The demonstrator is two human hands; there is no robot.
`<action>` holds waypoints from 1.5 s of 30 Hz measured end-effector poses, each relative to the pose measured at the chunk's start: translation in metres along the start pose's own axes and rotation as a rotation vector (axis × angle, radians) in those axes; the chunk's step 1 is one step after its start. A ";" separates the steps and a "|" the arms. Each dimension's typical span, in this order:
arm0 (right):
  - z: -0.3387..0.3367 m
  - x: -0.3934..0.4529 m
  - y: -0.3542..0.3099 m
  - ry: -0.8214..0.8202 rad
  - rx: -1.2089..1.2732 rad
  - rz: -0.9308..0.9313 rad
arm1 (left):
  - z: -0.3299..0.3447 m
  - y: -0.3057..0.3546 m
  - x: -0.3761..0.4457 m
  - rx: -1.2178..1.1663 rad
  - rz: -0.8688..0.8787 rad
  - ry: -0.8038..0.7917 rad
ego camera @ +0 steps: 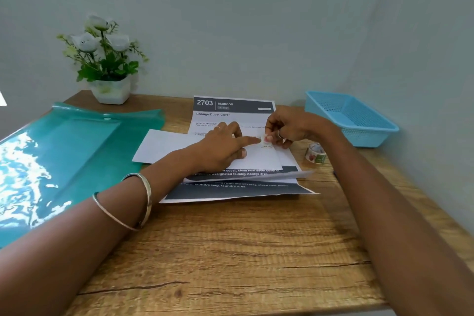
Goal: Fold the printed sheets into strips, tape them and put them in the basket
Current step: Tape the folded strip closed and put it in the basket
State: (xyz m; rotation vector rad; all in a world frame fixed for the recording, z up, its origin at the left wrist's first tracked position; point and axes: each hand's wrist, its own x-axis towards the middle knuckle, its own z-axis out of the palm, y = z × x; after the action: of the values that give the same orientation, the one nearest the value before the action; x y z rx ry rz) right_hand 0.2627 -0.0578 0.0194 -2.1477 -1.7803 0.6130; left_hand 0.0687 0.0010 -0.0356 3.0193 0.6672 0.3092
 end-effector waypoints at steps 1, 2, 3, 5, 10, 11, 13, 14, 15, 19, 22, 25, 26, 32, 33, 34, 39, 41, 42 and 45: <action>0.000 0.001 -0.001 -0.007 -0.023 0.002 | 0.001 0.000 0.001 0.005 -0.001 -0.003; 0.000 0.001 -0.002 -0.013 -0.042 0.005 | 0.001 -0.001 0.001 0.007 -0.003 -0.008; 0.000 0.002 -0.003 -0.017 -0.057 0.006 | 0.001 -0.001 0.002 0.008 -0.003 -0.012; 0.001 0.003 -0.003 -0.012 -0.084 0.006 | 0.002 -0.002 0.002 0.006 0.005 -0.020; 0.003 0.002 -0.002 0.019 -0.107 0.000 | 0.002 -0.002 0.000 0.002 0.023 -0.038; 0.004 0.002 -0.002 0.023 -0.107 0.002 | 0.002 -0.002 0.000 0.003 0.023 -0.042; 0.005 0.002 -0.002 0.033 -0.117 0.008 | 0.002 -0.002 0.000 0.005 0.025 -0.049; 0.005 0.002 -0.002 0.035 -0.127 0.010 | 0.003 -0.001 0.000 0.009 0.031 -0.051; 0.005 0.002 -0.002 0.035 -0.136 0.010 | 0.003 -0.001 0.000 0.017 0.038 -0.054; 0.006 0.003 -0.003 0.046 -0.150 0.013 | 0.004 0.000 0.001 0.031 0.038 -0.068; 0.007 0.003 -0.004 0.047 -0.153 0.027 | 0.002 0.001 0.000 0.032 0.042 -0.066; 0.008 0.002 -0.006 0.054 -0.160 0.035 | 0.001 0.002 0.000 0.032 0.039 -0.069; 0.008 0.002 -0.007 0.064 -0.153 0.042 | 0.001 0.002 0.000 0.035 0.043 -0.067; 0.009 0.001 -0.006 0.109 -0.023 0.155 | 0.001 0.002 0.001 0.053 0.088 -0.070; 0.009 0.001 -0.006 0.121 0.018 0.176 | 0.002 0.002 0.001 0.051 0.088 -0.072; 0.010 0.001 -0.006 0.138 0.057 0.192 | 0.002 0.001 0.001 0.047 0.082 -0.074; 0.020 0.003 -0.004 0.248 0.012 0.219 | 0.005 -0.001 0.001 -0.007 0.040 -0.071; 0.024 -0.003 -0.005 0.309 0.007 0.195 | 0.006 -0.002 0.002 -0.020 0.038 -0.076; 0.026 -0.006 -0.005 0.342 -0.004 0.175 | 0.006 -0.003 0.002 -0.022 0.037 -0.079; 0.025 -0.009 -0.005 0.359 0.070 0.161 | 0.007 -0.002 0.001 -0.022 0.029 -0.073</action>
State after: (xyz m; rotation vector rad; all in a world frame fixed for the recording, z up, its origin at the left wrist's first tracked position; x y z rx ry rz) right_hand 0.2452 -0.0672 0.0012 -2.2007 -1.3885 0.2937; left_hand 0.0704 0.0039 -0.0421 3.0053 0.6109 0.2053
